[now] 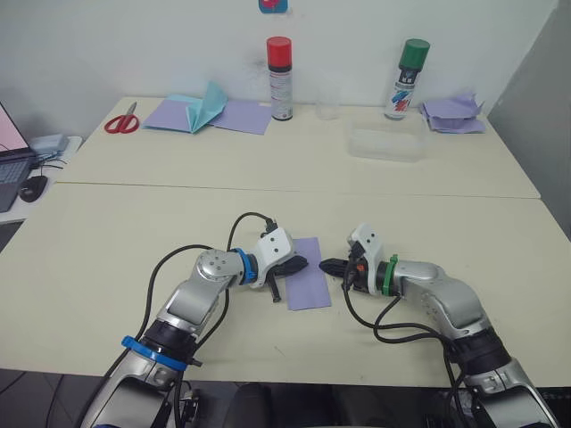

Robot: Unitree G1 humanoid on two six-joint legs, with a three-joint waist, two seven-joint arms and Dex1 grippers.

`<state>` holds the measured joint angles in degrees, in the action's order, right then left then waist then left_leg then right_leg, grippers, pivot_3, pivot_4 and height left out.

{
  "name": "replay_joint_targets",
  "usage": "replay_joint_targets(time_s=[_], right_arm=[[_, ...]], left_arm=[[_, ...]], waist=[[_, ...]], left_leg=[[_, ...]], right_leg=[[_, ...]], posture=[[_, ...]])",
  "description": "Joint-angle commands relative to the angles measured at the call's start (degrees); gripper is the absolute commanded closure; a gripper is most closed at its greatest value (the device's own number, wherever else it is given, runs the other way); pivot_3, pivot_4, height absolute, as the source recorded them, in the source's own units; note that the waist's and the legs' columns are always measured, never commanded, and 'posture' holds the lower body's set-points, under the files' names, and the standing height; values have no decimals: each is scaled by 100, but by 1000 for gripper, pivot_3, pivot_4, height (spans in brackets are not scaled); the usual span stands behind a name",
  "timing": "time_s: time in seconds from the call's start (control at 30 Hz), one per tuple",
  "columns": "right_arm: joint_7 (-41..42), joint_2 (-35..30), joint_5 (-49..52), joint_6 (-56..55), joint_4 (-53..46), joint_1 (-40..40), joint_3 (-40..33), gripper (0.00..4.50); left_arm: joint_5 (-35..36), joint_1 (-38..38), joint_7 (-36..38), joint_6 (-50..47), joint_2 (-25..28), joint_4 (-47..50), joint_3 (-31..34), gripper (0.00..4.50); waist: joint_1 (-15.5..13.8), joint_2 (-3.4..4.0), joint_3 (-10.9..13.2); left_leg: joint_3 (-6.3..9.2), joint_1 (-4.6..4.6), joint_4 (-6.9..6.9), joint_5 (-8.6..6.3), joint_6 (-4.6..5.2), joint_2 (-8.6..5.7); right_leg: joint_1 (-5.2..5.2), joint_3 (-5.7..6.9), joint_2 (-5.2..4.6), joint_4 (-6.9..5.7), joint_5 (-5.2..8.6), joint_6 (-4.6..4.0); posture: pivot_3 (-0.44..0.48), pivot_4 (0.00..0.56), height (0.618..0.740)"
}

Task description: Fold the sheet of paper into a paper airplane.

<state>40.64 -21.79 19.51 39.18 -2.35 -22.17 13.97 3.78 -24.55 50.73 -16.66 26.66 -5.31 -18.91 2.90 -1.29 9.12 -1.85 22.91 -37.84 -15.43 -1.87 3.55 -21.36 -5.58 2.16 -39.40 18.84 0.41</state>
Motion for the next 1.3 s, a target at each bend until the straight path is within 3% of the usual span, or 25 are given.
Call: replay_joint_targets(time_s=[0.03,0.47,0.8,1.07,1.3], right_arm=[[43,-6,-237,-154,168,-110,146,4456],[767,-555,-424,-16,-165,245,620,4456],[1309,-1192,67,610,-1300,830,650,4456],[1788,-1607,471,787,-1565,662,329,4456],[1404,-947,837,712,-1141,86,-305,4456]], left_arm=[[-377,207,-1,-175,158,-538,-239,4500],[-412,189,2,-103,181,-636,-282,4500],[-432,190,-7,3,189,-742,-298,4500],[-449,184,-16,34,198,-770,-289,4500],[-458,193,-8,59,239,-788,-272,4500]], waist=[[4,1,-7],[0,-3,-65],[1,-10,-89],[1,-11,-88],[21,-13,-85]], left_leg=[[-1,-1,0,0,0,0],[1,-10,1,0,0,1],[3,-12,1,-1,1,1],[3,-11,2,-1,2,1],[8,-12,2,-1,2,5]], right_leg=[[0,-1,0,0,0,0],[7,1,1,-5,1,2],[12,2,1,0,7,11],[13,2,3,5,8,13],[11,3,10,3,8,13]], posture=[[0,150,740],[0,150,740],[0,150,740],[0,150,740],[0,150,740]])
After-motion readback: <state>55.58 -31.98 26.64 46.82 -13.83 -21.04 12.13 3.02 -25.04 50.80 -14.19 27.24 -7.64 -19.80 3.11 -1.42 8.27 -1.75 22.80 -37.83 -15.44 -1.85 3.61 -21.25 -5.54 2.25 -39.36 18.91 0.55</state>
